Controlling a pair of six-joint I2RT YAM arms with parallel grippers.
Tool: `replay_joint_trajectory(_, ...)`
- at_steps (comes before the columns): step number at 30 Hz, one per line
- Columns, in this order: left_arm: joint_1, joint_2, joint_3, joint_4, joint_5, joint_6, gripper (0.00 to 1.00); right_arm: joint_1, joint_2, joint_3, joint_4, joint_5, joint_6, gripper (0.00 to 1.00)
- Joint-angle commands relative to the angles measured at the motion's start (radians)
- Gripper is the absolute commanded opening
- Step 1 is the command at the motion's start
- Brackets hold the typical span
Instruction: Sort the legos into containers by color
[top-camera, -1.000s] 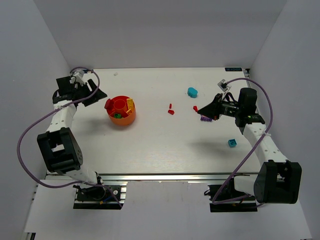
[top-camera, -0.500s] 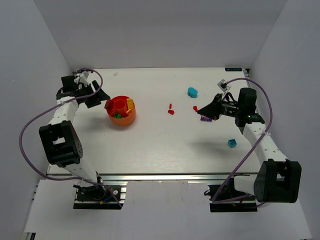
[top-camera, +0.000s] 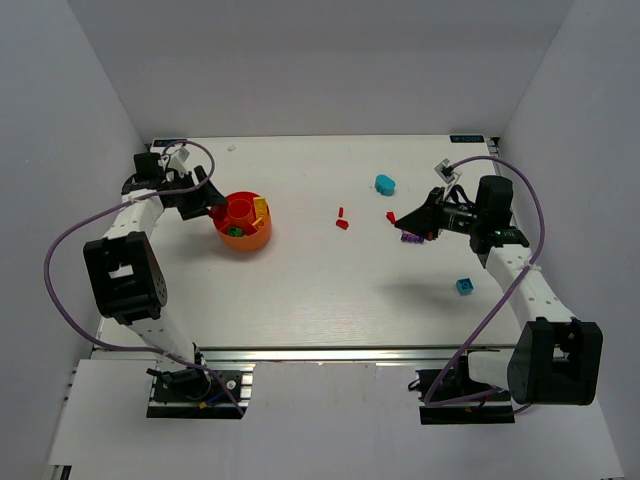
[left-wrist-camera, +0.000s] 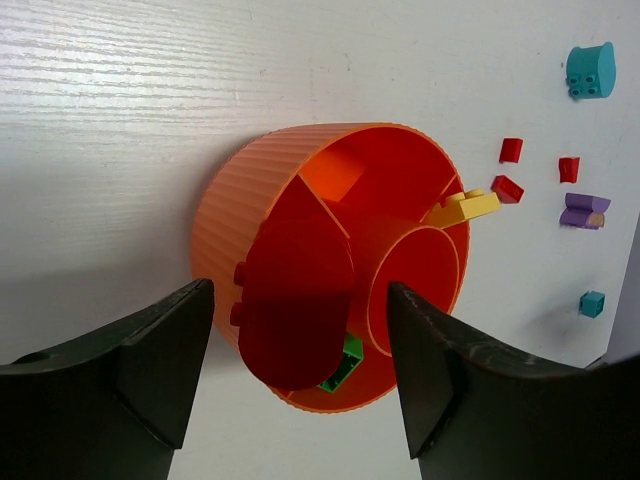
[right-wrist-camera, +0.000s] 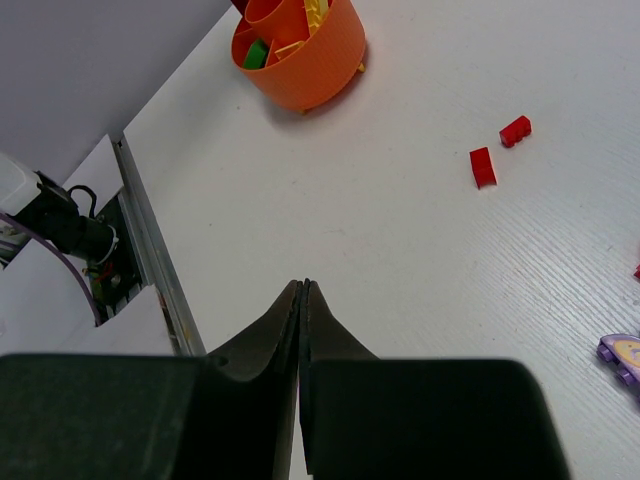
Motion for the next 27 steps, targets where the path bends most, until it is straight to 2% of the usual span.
replay_joint_trajectory(1, -0.005, -0.009, 0.038, -0.001, -0.003, 0.018, 0.79, -0.004, -0.001, -0.006, 0.019, -0.019, -0.008, 0.03)
replay_joint_trajectory(12, -0.005, 0.001, 0.044, 0.002, -0.010, 0.010, 0.69, -0.004, -0.001, -0.007, 0.019, -0.017, -0.006, 0.03)
replay_joint_trajectory(20, -0.005, -0.004, 0.044, 0.020, 0.011, 0.009, 0.48, -0.002, -0.003, -0.007, 0.019, -0.019, -0.006, 0.03)
replay_joint_trajectory(27, -0.005, -0.058, 0.050, 0.051, 0.022, 0.009, 0.38, -0.004, -0.001, -0.009, 0.020, -0.023, -0.006, 0.03)
